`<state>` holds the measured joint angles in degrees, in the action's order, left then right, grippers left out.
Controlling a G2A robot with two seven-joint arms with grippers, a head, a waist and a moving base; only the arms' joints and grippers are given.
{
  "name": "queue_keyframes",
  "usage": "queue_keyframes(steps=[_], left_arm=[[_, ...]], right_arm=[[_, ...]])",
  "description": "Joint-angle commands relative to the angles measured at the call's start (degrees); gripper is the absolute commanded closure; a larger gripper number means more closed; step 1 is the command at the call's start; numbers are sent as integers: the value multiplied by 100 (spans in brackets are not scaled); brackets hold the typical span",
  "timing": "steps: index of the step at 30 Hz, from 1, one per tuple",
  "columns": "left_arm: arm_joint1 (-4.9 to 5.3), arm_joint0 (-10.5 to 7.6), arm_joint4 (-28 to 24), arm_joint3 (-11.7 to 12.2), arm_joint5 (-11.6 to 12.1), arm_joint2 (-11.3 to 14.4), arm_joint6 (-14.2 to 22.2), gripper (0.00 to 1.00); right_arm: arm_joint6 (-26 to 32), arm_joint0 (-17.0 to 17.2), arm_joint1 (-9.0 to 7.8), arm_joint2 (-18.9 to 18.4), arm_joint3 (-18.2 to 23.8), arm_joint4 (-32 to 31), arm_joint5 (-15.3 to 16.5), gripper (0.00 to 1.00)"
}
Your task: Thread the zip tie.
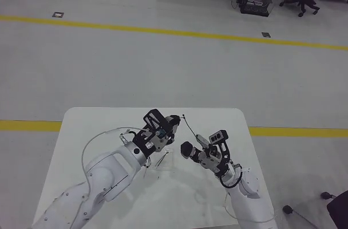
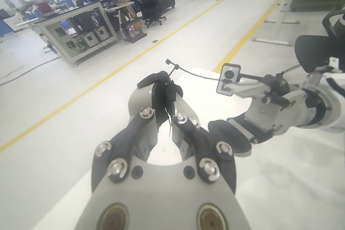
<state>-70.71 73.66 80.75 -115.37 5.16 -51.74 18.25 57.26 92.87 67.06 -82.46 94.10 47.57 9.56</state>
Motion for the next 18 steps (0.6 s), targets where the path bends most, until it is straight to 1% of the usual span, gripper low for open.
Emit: queue_keyframes(steps=[1,2,5,6,7,8,16,17,18], left_arm=[[22,53,161,-21,31,-45,154,100],[33,96,234,-41,24,-77,250,100],[50,198,223,-108,1,-144,489,100],[53,230,183,-141,-7,-160,603,100],[55,234,181,-162,21,-165,696,100],[57,226,206,-177,54,-162,712,100],[57,226,206,-177,54,-162,712,100],[55,270,184,-74,-64,-184,744,100],[49,311,168,-3,-210,-192,815,100]], right_arm=[[-26,39,-16,-109,-28,-32,23,0],[-63,62,-26,-191,-56,-58,58,0],[-146,102,-50,-376,-120,-209,209,0],[-186,108,-60,-444,-134,-323,326,0],[-231,102,-69,-520,-150,-517,544,0],[-266,107,-75,-558,-182,-672,688,0],[-266,107,-75,-558,-182,-672,688,0],[-266,107,-75,-558,-182,-672,688,0],[-367,91,-81,-596,-177,-870,793,0]])
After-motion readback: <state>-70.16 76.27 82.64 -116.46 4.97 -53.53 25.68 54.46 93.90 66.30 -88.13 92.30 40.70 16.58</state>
